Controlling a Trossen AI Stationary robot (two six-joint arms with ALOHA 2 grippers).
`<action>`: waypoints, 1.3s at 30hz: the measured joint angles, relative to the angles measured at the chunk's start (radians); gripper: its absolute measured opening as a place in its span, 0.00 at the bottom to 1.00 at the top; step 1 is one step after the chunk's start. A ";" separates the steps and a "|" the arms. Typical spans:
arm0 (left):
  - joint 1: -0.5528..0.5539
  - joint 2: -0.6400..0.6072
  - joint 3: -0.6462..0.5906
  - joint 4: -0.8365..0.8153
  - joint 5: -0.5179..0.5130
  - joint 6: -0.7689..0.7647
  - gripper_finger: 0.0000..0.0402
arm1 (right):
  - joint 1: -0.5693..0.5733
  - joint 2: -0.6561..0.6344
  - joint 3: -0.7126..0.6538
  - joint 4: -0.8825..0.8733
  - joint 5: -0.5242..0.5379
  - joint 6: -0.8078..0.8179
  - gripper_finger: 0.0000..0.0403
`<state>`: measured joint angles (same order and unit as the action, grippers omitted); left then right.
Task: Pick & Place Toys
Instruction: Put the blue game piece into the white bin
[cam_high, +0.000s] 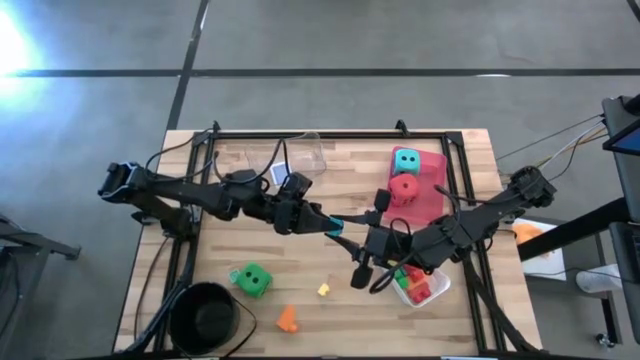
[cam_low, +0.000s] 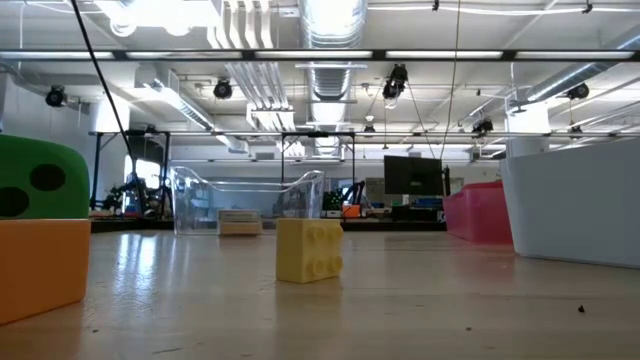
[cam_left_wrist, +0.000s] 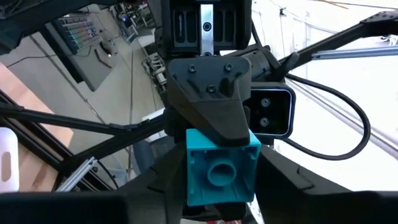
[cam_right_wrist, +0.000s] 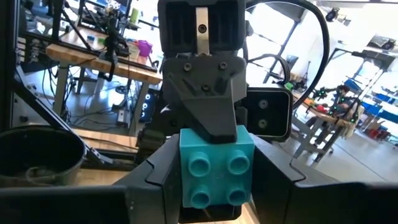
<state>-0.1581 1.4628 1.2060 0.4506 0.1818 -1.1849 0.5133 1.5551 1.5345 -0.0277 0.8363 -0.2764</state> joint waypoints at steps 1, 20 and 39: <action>0.000 0.000 0.000 0.000 0.003 0.003 0.42 | 0.000 0.000 0.000 0.000 0.000 0.001 0.33; -0.066 -0.072 0.032 -0.447 -0.001 0.418 0.92 | 0.003 -0.109 -0.001 -0.307 -0.392 0.450 0.33; -0.119 -0.065 0.084 -0.952 -0.145 0.342 0.93 | 0.159 -0.278 -0.235 -0.933 -0.508 1.205 0.33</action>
<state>-0.2771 1.3979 1.2903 -0.5011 0.0367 -0.8430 0.6725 1.2774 1.2997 -0.9611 0.3286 0.9290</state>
